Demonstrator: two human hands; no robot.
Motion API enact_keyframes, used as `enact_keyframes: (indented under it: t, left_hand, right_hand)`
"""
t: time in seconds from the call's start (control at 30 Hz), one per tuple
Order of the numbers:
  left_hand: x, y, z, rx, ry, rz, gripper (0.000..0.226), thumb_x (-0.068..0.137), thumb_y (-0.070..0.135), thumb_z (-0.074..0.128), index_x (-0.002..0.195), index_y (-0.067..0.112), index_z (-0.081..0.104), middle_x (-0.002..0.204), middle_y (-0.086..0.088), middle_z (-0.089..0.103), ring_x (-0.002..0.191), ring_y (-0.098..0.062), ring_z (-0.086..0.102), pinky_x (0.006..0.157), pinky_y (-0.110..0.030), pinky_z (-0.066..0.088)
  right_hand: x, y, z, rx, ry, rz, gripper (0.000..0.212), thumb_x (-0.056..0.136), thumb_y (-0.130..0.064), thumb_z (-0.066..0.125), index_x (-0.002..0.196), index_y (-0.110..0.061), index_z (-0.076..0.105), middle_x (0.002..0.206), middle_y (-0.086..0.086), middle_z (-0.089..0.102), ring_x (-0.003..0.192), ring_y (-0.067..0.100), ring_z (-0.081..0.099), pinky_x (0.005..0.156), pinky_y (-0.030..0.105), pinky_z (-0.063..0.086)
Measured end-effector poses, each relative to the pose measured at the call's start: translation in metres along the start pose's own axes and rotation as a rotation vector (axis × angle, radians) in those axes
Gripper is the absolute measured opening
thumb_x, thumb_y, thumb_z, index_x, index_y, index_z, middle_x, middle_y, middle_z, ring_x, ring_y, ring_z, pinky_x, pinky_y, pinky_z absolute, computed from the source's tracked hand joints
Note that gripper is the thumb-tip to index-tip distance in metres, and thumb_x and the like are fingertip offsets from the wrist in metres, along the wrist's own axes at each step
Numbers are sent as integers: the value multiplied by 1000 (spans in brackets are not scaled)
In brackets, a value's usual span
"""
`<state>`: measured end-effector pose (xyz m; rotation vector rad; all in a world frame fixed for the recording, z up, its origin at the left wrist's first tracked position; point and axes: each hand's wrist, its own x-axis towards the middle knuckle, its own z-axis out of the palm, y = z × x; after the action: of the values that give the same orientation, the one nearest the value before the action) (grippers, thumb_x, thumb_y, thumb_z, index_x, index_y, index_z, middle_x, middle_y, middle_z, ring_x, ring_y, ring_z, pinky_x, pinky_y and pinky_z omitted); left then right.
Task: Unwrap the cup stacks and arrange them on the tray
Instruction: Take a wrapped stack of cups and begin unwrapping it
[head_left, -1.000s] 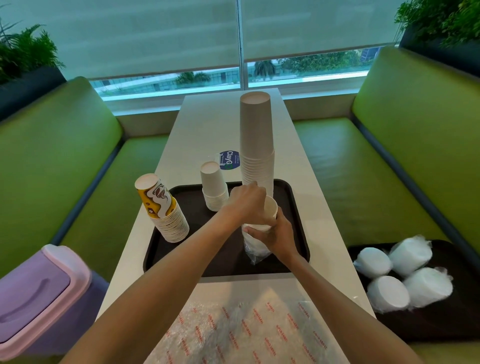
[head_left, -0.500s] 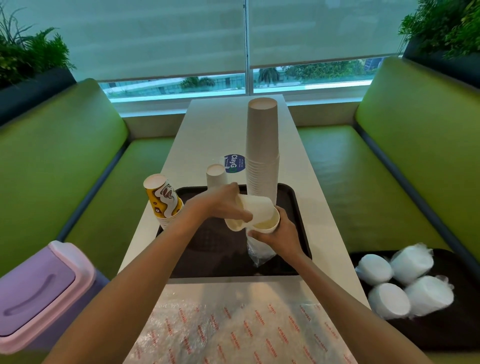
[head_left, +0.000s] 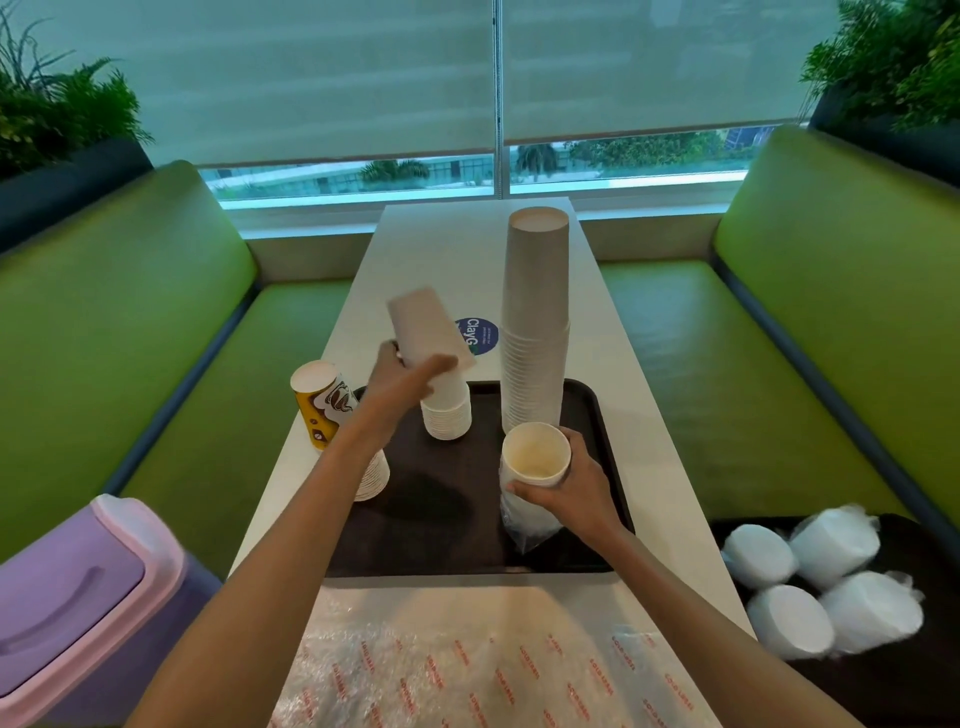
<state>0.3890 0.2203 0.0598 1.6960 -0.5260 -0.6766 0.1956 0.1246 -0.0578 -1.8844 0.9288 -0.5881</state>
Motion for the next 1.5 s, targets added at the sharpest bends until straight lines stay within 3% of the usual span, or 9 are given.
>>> enact_keyframes:
  t: [0.1,0.23,0.57,0.73,0.8,0.9,1.03,1.2,1.5]
  left_hand:
    - [24,12,3,-6,195,157,69,80,17,73,134,8,32,122,-4,51,106,-18,53,85,-28,46]
    - [52,8,8,180,317,238,71,75,15,77,130,5,34,126,-9,52,106,-21,52,85,-27,42]
    - [77,-32,25,493,224,158,80,71,21,82,131,4,32,133,-16,49,121,-34,49,93,-42,44]
    - [64,-52,26,451,190,52,105,74,25,81,149,8,10,152,-17,23,139,-33,26,110,-44,28]
    - [49,-54,28,403,281,106,96,78,23,76,149,8,13,153,-16,22,140,-31,26,111,-41,27]
    - [21,-58,36,370,395,252,68,83,20,70,139,8,35,141,-12,41,127,-26,43,100,-33,37]
    - [-6,-50,48,428,97,417,37,85,18,69,119,12,57,113,4,54,103,-15,57,86,-28,48]
    - [-15,-30,65,751,-436,420,65,80,35,74,135,17,47,136,1,43,122,-13,45,98,-23,36]
    - [-18,-14,87,1253,-592,428,89,73,41,77,146,14,33,143,-3,39,129,-21,40,106,-36,37]
  right_hand:
    - [-1,0,-2,-12,-10,-15,90,59,-38,90,133,-23,40,116,-10,54,104,9,52,86,24,45]
    - [0,1,-3,-24,-20,-16,88,59,-39,90,131,-24,41,117,-10,56,105,10,54,87,25,45]
    - [3,4,-1,-25,-34,-29,85,61,-41,89,127,-32,37,114,-16,52,105,7,52,89,25,47]
    - [3,4,-1,-11,-28,-21,82,60,-39,89,121,-39,34,113,-14,54,104,8,53,85,22,43]
    - [3,3,0,-4,-29,-15,82,61,-38,89,122,-38,34,114,-13,54,105,10,54,86,23,44]
    - [2,3,1,11,-20,-7,84,61,-38,89,127,-33,37,116,-11,56,108,11,54,89,27,46]
    - [-3,6,3,37,0,12,87,61,-39,88,131,-32,38,117,-11,56,110,12,55,90,30,48]
    - [-2,2,7,14,-34,28,92,67,-39,85,141,-26,32,129,-2,56,117,17,56,97,34,48]
    - [-4,2,8,-5,-18,79,92,66,-39,86,140,-20,36,128,1,58,117,17,56,91,22,41]
